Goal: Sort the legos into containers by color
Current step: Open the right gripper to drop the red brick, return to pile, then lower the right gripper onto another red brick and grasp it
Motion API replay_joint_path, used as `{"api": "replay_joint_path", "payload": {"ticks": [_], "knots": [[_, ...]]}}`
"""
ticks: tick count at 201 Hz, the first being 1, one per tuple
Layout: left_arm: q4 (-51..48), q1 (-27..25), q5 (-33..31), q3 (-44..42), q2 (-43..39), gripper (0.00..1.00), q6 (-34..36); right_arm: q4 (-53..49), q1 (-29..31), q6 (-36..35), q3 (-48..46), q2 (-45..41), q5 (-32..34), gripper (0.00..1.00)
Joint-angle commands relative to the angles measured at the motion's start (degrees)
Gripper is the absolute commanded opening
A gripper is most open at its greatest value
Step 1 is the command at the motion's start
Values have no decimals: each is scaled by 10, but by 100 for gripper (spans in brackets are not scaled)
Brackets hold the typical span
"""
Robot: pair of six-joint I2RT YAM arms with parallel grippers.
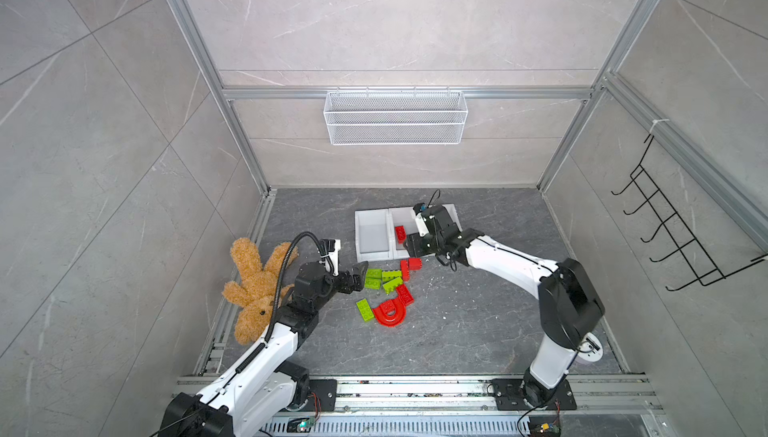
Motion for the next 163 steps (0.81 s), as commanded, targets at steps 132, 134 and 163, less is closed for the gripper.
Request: {"api": "replay_joint_path", "payload": {"ticks": [132, 134, 163], "knots": [[19, 1, -3, 0, -2, 100, 10, 9, 113, 98, -142, -3, 65, 63], [19, 1, -2, 0, -1, 100, 10, 9, 114, 98, -142, -3, 68, 63], [17, 1, -2, 0, -3, 100, 10, 2, 122, 98, -138, 3, 73, 62]]}}
